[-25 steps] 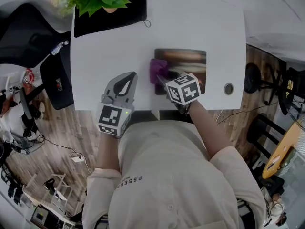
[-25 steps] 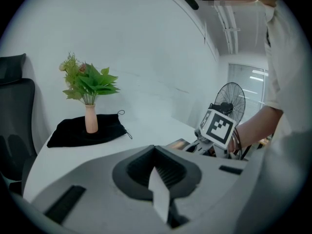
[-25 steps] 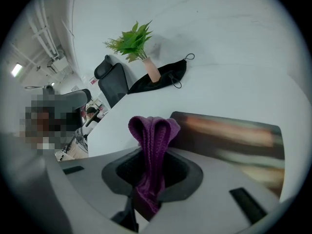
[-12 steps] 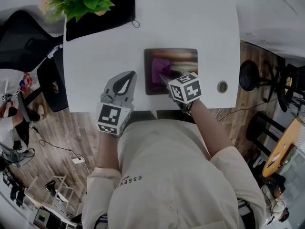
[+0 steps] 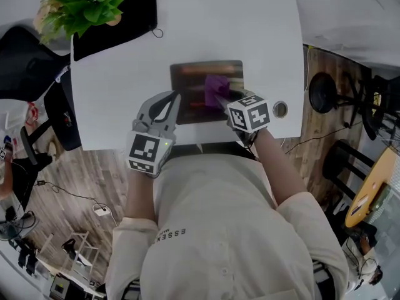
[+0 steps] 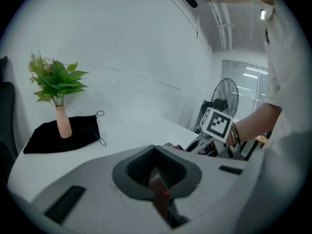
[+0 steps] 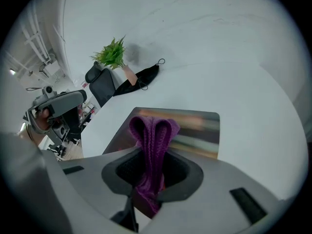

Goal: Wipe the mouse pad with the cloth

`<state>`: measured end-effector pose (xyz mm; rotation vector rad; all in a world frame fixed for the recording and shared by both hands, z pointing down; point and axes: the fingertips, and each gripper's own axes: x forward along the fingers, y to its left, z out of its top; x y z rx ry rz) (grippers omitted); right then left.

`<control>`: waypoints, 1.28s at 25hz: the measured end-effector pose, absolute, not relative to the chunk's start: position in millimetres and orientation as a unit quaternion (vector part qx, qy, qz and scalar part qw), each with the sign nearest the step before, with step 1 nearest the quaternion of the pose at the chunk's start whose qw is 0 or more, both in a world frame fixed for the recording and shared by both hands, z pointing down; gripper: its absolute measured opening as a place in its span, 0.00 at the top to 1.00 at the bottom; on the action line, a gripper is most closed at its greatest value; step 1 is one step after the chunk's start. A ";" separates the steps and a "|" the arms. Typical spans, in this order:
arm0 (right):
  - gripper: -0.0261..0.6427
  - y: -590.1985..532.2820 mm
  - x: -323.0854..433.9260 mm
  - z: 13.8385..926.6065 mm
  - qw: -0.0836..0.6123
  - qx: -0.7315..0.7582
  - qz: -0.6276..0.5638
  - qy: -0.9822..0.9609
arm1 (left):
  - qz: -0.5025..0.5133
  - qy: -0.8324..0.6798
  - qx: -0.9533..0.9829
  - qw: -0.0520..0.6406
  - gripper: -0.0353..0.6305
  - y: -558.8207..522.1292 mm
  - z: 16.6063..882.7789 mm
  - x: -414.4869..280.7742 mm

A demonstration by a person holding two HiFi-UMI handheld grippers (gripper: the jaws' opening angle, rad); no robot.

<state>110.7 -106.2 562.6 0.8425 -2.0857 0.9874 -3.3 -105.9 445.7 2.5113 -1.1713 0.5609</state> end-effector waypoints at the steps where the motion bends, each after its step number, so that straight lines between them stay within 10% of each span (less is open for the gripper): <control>1: 0.82 -106.9 116.2 563.2 0.335 0.326 0.379 -0.798 | 0.197 -0.408 0.878 0.156 0.94 -106.6 446.5 -0.1; 22: 0.82 -108.3 220.1 560.2 0.378 0.428 0.357 -0.739 | 0.183 -0.403 0.885 0.145 0.94 -99.8 440.5 26.7; 32: 0.82 -85.7 140.1 530.7 0.371 0.393 0.329 -0.774 | 0.170 -0.408 0.887 0.132 0.94 -84.8 424.1 -22.0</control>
